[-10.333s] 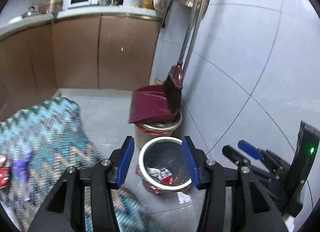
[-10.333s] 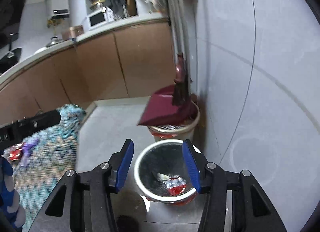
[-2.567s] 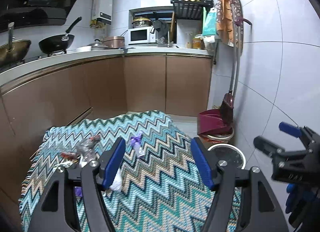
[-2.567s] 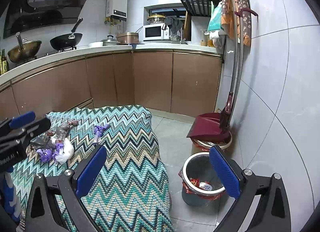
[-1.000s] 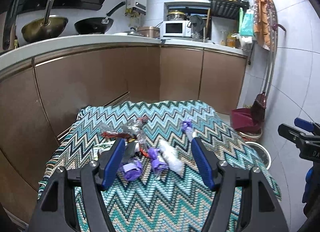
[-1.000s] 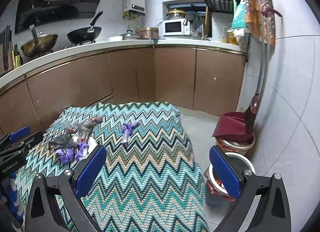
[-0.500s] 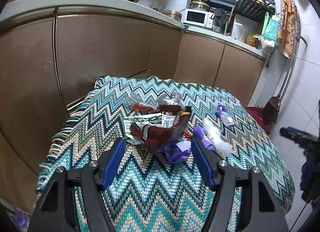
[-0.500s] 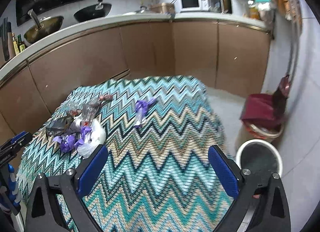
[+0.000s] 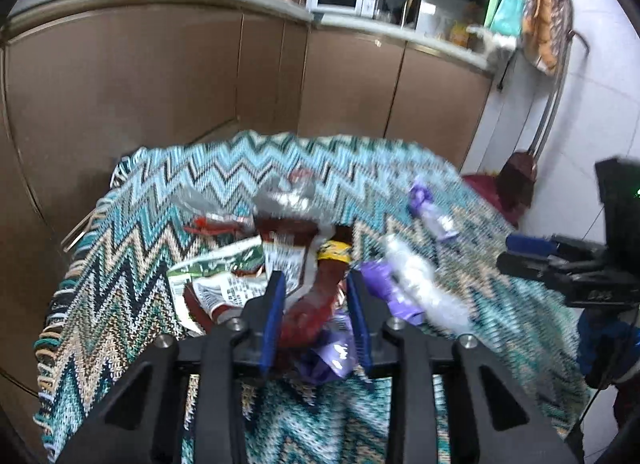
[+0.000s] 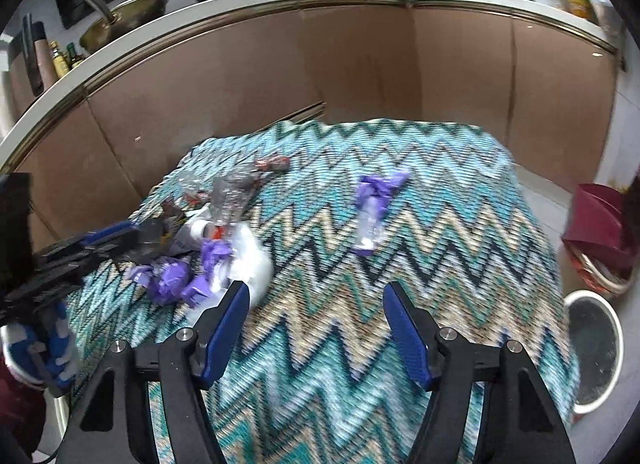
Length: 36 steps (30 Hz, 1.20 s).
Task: Collect trash
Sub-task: 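Grasp a dark wrapper with the left gripper while the right grasps a clear plastic bag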
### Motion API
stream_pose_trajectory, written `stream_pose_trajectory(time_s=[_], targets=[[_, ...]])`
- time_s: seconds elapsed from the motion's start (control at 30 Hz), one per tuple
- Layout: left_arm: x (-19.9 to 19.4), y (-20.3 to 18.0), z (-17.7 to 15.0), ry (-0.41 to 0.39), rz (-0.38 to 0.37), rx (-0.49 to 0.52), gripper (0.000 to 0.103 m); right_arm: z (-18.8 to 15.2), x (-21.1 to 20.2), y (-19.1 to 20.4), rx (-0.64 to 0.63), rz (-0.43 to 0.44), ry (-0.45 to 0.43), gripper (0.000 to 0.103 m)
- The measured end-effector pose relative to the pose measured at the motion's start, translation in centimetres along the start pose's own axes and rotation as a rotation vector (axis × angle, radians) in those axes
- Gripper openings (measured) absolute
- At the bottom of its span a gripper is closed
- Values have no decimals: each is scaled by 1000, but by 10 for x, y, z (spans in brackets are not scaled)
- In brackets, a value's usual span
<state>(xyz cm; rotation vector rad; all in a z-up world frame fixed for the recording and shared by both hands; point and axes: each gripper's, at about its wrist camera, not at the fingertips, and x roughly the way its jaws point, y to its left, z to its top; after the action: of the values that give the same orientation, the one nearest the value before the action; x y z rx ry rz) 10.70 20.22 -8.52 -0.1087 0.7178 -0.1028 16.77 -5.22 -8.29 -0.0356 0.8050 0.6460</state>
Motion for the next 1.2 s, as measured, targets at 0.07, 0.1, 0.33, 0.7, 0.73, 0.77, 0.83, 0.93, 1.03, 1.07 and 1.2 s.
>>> stream_pose_trajectory(time_s=[0.07,0.1,0.33,0.7,0.73,0.77,0.83,0.93,1.03,1.07,1.2], targets=[[9,6,-2,31,15,-16,17,4,10,7,-21,26,18,66],[10,10,-4,35,12,-32,14,7,16,10,-25,46,31,64],[3,26,-9,10,-22,-109,5,16,69,15,14,127,128,44],[-49,33,4,-90,-31,-166,2,14,40,24,2,136,55,26],[-55,31,4,-97,-29,-163,2,12,31,24,4,136,39,26],[-62,27,5,-106,-30,-160,2,10,22,23,5,136,25,26],[-71,22,7,-118,-36,-156,2,7,4,21,7,134,6,26],[-86,12,10,-131,-56,-152,2,-2,-24,14,22,125,-28,26],[-97,3,14,-137,-90,-157,2,-12,-49,5,42,112,-55,26],[-101,-3,16,-137,-105,-157,2,-17,-59,2,46,104,-65,26],[-109,-29,21,-133,-142,-127,2,-34,-93,-21,90,65,-108,26]])
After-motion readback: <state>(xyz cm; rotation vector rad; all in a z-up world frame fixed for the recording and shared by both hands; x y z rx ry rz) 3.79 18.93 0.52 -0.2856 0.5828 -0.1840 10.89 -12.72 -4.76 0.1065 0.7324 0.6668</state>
